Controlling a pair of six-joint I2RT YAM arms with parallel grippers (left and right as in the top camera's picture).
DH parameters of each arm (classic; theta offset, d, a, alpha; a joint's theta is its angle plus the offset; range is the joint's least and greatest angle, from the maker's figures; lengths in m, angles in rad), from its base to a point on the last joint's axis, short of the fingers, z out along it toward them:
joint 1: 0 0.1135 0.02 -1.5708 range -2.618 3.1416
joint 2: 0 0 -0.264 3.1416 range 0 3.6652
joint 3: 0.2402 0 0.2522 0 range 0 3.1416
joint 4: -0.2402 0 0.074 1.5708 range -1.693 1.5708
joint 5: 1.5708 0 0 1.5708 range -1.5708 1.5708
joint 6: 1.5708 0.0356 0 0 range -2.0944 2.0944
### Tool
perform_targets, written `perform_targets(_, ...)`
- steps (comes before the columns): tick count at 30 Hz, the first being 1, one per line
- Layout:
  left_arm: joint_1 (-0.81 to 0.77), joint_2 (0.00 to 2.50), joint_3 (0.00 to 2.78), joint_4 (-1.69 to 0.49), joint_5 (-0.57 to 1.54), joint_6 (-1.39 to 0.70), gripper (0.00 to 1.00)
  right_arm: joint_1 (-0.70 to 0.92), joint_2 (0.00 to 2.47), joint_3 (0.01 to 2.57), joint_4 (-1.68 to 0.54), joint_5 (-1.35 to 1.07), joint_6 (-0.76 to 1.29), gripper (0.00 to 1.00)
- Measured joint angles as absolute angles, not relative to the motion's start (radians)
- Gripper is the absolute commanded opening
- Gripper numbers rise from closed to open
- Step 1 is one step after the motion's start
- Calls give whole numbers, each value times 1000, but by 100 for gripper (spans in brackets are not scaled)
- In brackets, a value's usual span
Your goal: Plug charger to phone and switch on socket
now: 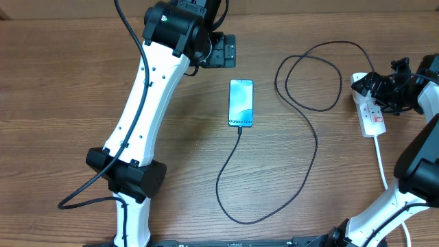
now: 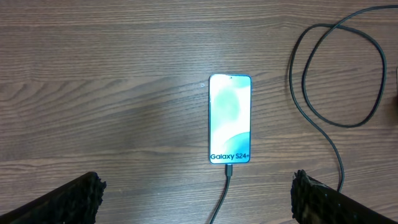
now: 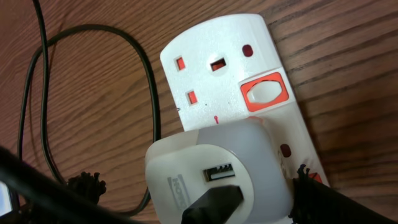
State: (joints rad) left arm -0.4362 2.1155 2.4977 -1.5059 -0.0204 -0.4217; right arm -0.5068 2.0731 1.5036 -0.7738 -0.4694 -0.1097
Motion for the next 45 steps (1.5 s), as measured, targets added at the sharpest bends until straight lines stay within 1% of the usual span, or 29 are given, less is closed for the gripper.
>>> perform_targets(15, -436, 2115, 2498, -1506, -20, -422, 99, -500, 2071, 1504, -783, -471, -106, 100)
perform_targets(27, -436, 2115, 2498, -1506, -20, -422, 100, -486, 2059, 1506, -804, -411, -21, 100)
perform_targets(32, -436, 2115, 2498, -1506, -20, -422, 100, -469, 2030, 1496, -836, -335, 26, 100)
perform_targets(37, -436, 2115, 2498, -1506, -20, -422, 100, -468, 1922, 1488, -889, -276, 41, 100)
perform_targets(45, -436, 2115, 2498, -1506, -20, -422, 100, -468, 1639, 1488, -981, -212, 50, 100)
